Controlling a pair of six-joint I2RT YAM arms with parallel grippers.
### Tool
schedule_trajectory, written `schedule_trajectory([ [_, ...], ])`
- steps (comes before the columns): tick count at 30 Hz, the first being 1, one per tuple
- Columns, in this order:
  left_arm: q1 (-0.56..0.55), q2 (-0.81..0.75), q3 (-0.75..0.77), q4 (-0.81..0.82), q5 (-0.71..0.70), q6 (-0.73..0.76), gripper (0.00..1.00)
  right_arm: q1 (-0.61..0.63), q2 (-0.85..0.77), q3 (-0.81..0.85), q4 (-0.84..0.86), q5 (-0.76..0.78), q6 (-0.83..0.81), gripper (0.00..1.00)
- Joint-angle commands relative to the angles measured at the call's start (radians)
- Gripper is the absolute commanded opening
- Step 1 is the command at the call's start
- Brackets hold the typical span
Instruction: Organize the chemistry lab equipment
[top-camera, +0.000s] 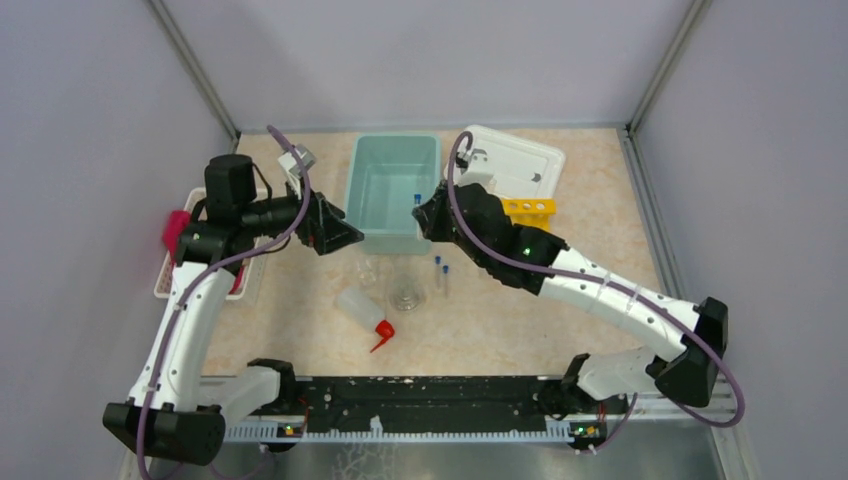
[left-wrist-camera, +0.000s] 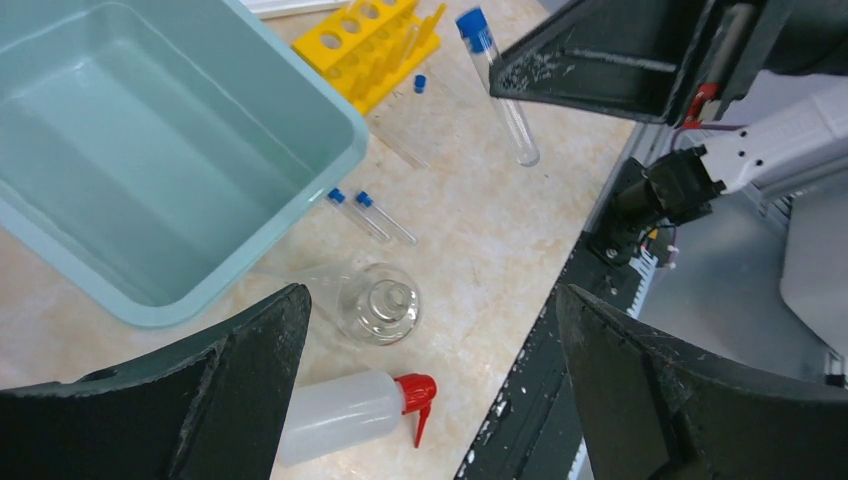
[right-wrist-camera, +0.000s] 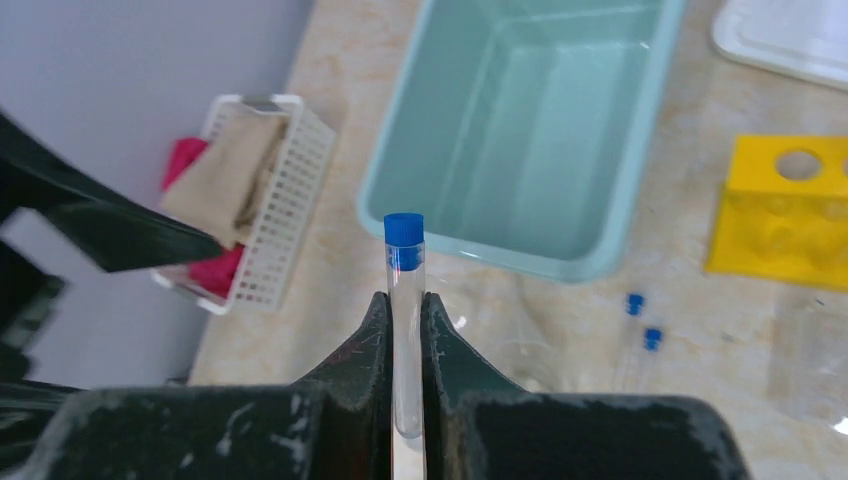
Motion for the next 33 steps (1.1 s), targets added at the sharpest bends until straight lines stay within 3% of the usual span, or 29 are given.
schedule_trajectory([
  [1,0.003,-0.028,-0.05,0.047,0.16,-0.033,0.99,0.075,0.039,0.121,0.154,0.041,-0.03,0.0],
  [8,0.003,-0.019,-0.08,0.073,0.194,-0.041,0.93,0.144,0.113,0.177,0.32,0.014,-0.024,0.0],
  [17,0.003,-0.005,-0.081,0.106,0.21,-0.088,0.82,0.174,0.163,0.184,0.39,-0.031,0.013,0.0],
  [33,0.003,0.014,-0.059,0.115,0.19,-0.067,0.19,0.199,0.178,0.178,0.367,-0.009,0.033,0.02],
])
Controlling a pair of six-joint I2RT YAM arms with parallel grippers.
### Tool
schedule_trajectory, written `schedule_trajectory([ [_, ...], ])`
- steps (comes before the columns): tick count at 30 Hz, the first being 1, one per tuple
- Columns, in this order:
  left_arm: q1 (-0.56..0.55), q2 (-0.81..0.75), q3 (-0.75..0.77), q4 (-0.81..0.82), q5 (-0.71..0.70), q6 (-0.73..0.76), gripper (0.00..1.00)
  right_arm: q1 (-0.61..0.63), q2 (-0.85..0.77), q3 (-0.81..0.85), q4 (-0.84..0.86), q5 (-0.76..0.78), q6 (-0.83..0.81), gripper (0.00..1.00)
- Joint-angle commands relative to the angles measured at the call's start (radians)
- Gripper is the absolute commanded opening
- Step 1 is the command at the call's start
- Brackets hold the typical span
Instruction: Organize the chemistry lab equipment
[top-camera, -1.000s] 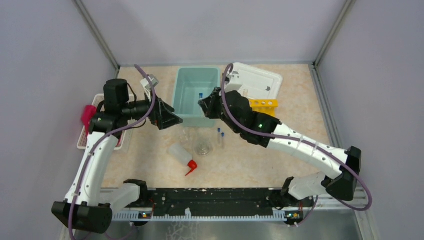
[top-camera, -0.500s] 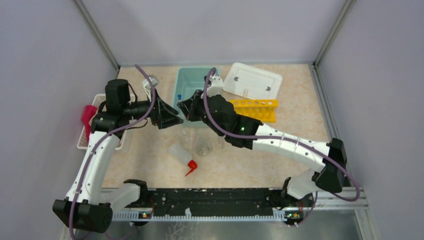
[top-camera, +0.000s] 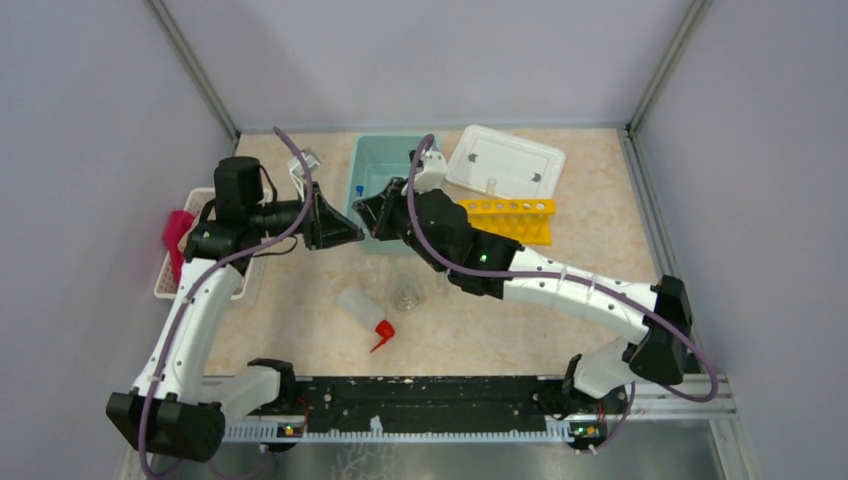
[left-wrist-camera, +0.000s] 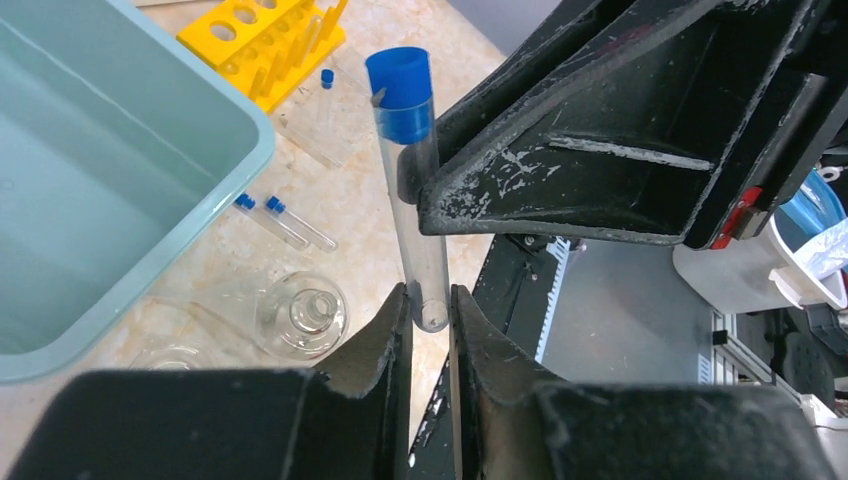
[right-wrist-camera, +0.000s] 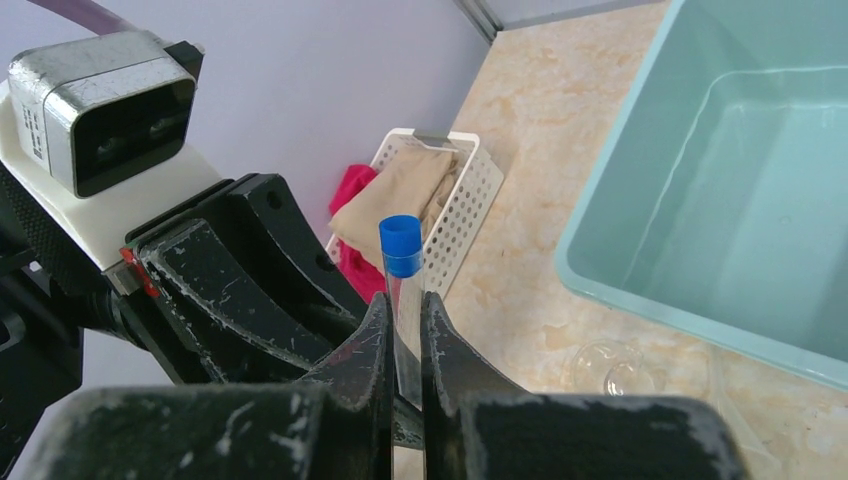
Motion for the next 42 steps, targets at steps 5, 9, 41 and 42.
schedule_trajectory([
  [5,0.004,-0.011,0.028,-0.012,-0.021,0.122,0.09,0.012,0.039,0.172,-0.175,-0.052,0.04,0.33],
  [9,0.004,-0.023,0.039,-0.061,-0.041,0.205,0.04,-0.063,0.054,0.269,-0.322,-0.185,0.076,0.45],
  [41,0.003,-0.059,0.024,-0.13,-0.048,0.345,0.02,-0.18,0.234,0.601,-0.637,-0.512,-0.095,0.27],
  [42,0.003,-0.059,0.023,-0.129,-0.046,0.345,0.02,-0.181,0.237,0.602,-0.639,-0.515,-0.097,0.26],
])
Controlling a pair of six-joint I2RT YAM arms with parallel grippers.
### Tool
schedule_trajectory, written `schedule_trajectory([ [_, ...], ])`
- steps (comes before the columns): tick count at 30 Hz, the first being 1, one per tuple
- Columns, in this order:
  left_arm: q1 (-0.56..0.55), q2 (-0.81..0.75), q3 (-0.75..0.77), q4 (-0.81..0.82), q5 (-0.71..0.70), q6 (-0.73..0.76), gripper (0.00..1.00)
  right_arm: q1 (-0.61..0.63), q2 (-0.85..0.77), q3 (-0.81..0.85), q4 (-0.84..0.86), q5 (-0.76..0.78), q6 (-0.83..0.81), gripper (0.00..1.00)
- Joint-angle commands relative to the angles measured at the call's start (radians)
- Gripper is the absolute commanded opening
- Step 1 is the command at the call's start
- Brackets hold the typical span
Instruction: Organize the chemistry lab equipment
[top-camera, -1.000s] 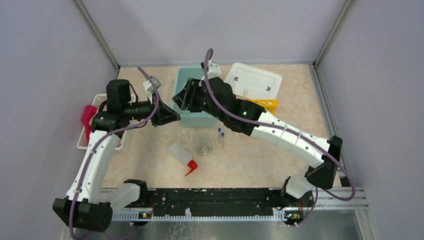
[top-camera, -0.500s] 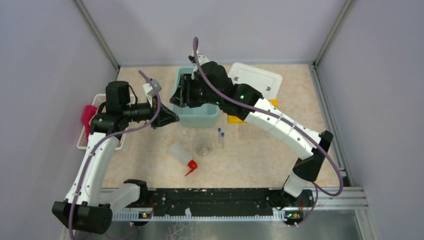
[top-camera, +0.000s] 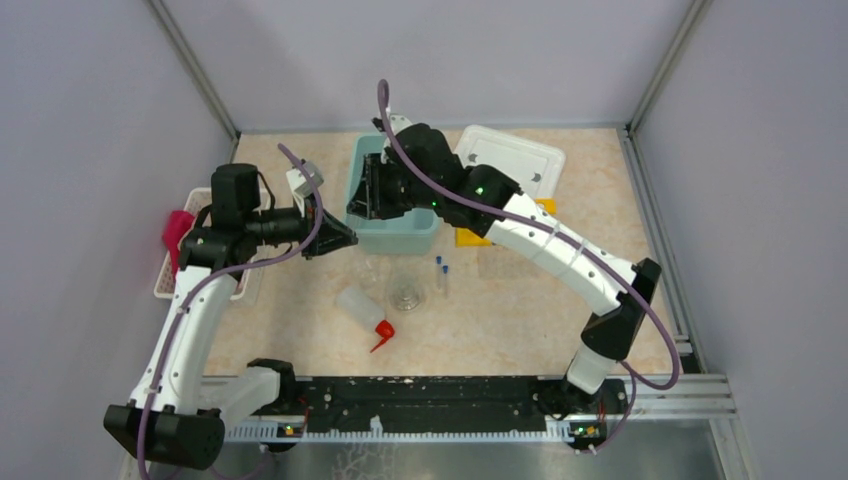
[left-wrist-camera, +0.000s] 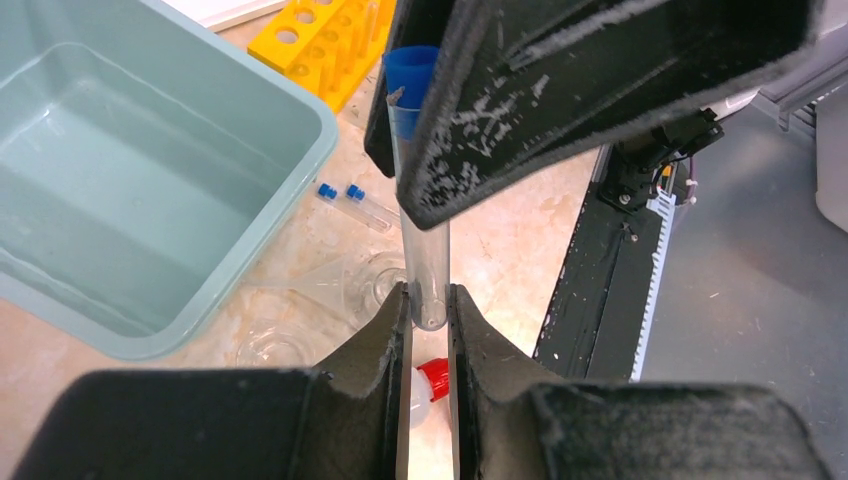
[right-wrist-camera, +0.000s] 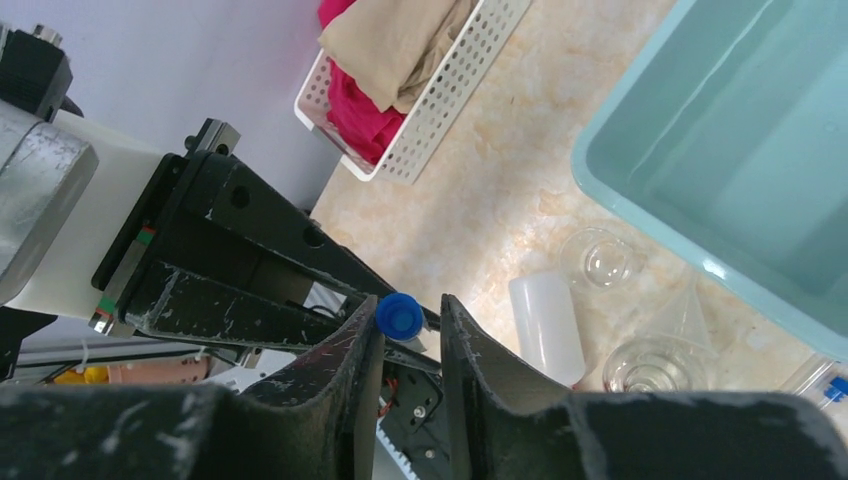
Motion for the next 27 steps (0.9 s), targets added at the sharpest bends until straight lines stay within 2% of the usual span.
schedule_trajectory([
  [1,0.003,-0.022,0.017,-0.014,0.028,0.035,0.02,-0.021,0.003,0.049,0.023,-0.024,-0.024,0.24],
  [3,0.003,-0.022,0.014,-0.014,0.027,0.037,0.02,-0.023,0.01,0.053,0.02,-0.03,-0.026,0.18],
  [5,0.003,-0.023,0.011,-0.015,0.027,0.044,0.02,-0.024,0.012,0.052,0.019,-0.035,-0.03,0.16],
  [11,0.003,-0.026,-0.002,-0.018,0.03,0.051,0.02,-0.029,0.026,0.057,0.018,-0.044,-0.048,0.2],
  [14,0.004,-0.027,-0.001,-0.019,0.029,0.051,0.02,-0.032,0.032,0.062,0.015,-0.044,-0.048,0.18],
  [16,0.004,-0.028,-0.003,-0.02,0.027,0.052,0.02,-0.033,0.032,0.062,0.013,-0.042,-0.049,0.12],
  [17,0.004,-0.027,-0.004,-0.021,0.024,0.05,0.04,-0.032,0.029,0.062,0.01,-0.033,-0.051,0.04],
  [18,0.003,-0.025,-0.005,-0.017,0.013,0.042,0.14,-0.033,0.025,0.062,0.006,-0.023,-0.055,0.0],
  [19,0.003,-0.023,-0.007,-0.01,-0.005,0.019,0.35,-0.033,0.02,0.065,-0.005,-0.003,-0.062,0.0],
  [20,0.003,-0.022,-0.01,-0.003,-0.029,-0.001,0.77,-0.033,0.011,0.063,-0.018,0.023,-0.072,0.0],
  [21,0.003,-0.017,-0.011,-0.002,-0.042,-0.009,0.96,-0.034,-0.003,0.058,-0.035,0.051,-0.086,0.0],
  [23,0.004,-0.015,-0.011,0.005,-0.082,-0.029,0.99,-0.033,-0.05,0.015,-0.065,0.156,-0.115,0.0],
  [24,0.004,-0.012,-0.01,0.013,-0.122,-0.055,0.99,-0.039,-0.133,-0.09,-0.08,0.292,-0.139,0.0],
  [27,0.004,-0.001,-0.004,0.007,-0.122,-0.074,0.99,-0.076,-0.262,-0.28,-0.085,0.424,-0.141,0.0],
])
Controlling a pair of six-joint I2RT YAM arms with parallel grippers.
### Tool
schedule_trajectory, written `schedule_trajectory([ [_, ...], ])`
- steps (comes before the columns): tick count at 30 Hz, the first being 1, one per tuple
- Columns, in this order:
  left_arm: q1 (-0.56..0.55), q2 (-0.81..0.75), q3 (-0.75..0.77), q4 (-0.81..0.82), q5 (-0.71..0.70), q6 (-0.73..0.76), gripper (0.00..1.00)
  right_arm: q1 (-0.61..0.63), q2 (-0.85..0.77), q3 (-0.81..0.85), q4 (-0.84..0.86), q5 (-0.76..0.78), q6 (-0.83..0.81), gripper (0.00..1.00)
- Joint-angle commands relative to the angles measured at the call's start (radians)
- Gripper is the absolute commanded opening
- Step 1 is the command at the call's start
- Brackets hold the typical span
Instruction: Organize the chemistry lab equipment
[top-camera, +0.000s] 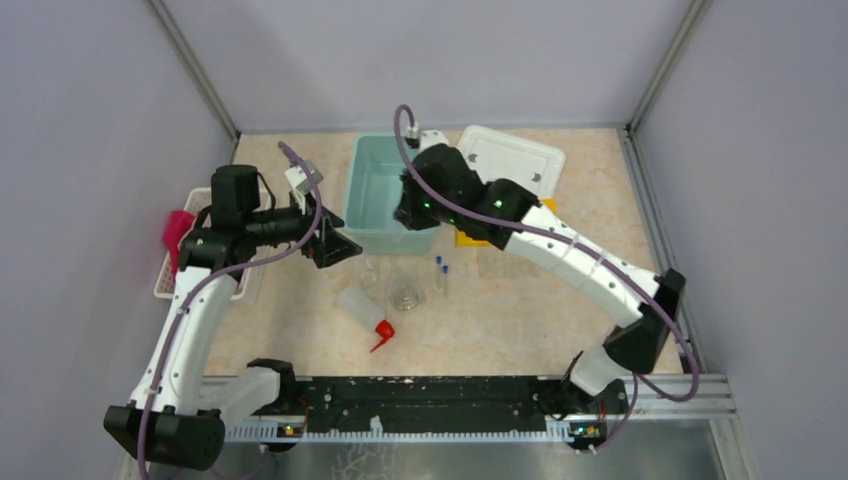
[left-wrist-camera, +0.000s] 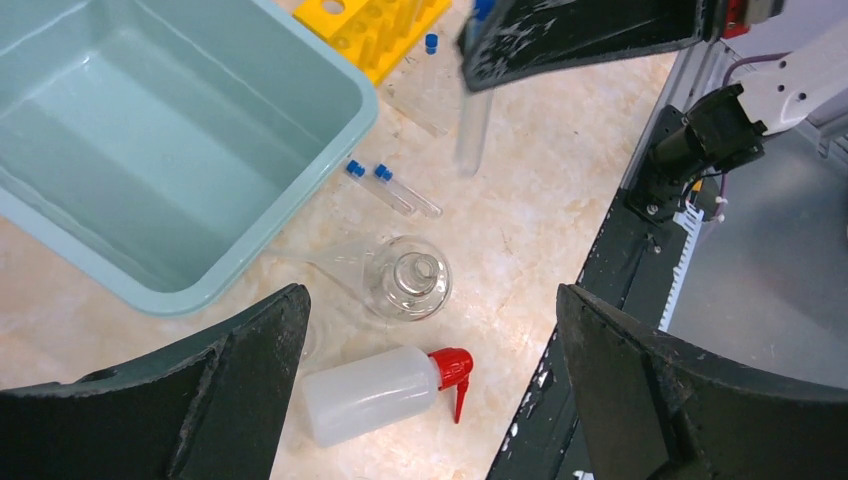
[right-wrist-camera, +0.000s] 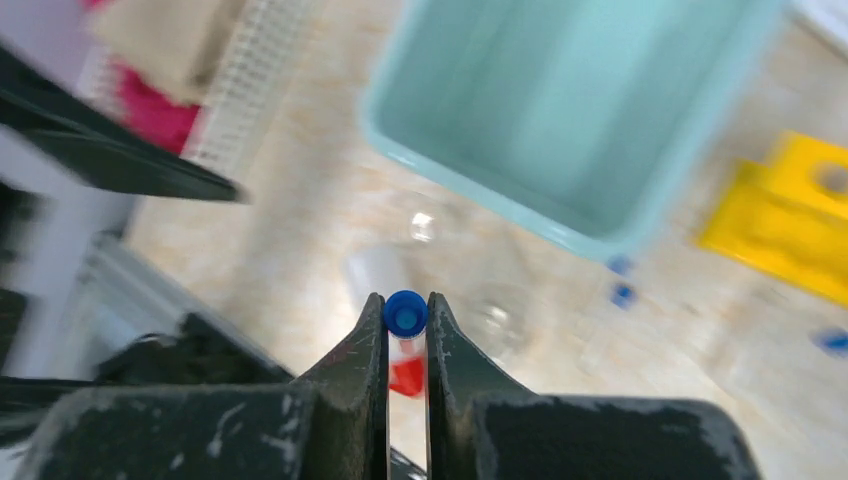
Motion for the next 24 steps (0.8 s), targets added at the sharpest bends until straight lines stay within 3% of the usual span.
schedule_trajectory([
  [1,0.002,0.009,0.003,0.02,-0.03,-0.047,0.99,-0.064,-0.242,-0.228,-0.04,0.298,-0.036,0.0],
  [9,0.002,0.024,0.012,0.039,-0.032,-0.062,0.99,-0.292,-0.461,-0.64,-0.02,0.449,0.019,0.0],
  [24,0.002,0.017,0.015,0.022,-0.051,-0.063,0.99,-0.341,-0.313,-0.802,0.206,0.547,0.035,0.0],
])
